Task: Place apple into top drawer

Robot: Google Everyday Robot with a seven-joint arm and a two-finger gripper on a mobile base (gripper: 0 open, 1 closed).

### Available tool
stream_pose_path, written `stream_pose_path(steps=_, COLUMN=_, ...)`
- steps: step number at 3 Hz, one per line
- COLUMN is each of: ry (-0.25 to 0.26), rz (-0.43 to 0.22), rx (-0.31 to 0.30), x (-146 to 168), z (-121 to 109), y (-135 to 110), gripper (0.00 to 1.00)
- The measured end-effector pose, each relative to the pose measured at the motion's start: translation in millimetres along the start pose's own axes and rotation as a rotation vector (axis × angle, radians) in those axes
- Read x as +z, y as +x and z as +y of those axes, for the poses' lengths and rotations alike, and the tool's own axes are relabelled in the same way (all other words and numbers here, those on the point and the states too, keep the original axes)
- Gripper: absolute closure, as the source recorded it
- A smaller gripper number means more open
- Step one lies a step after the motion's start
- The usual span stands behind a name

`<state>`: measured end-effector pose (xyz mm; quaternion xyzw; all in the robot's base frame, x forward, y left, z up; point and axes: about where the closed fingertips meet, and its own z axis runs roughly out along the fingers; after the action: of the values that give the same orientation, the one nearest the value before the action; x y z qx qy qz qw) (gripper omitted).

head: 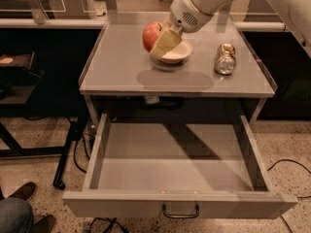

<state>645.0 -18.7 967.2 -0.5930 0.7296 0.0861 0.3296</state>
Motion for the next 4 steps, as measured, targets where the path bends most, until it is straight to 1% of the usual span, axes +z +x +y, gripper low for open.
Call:
stream_pose_path(steps=1, ry=-0.048, rz=0.027, rx=0.027, x=-0.6, z=26.2, y=18.8, gripper=1.00)
stream_pose_path(steps=2, ry=-0.051, rz=0.030, rx=0.027, x=0.5, z=26.9, y=20.1, gripper=1.00)
stream_pose_path(steps=3, ry=-0.056, rz=0.028, rx=0.065, x=1.3, z=42.9, y=28.3, gripper=1.00)
stream_pose_path(steps=4, ry=-0.065, rz=0.001, rx=0.133, x=-2.1, z=77.9, y=35.2, gripper=1.00)
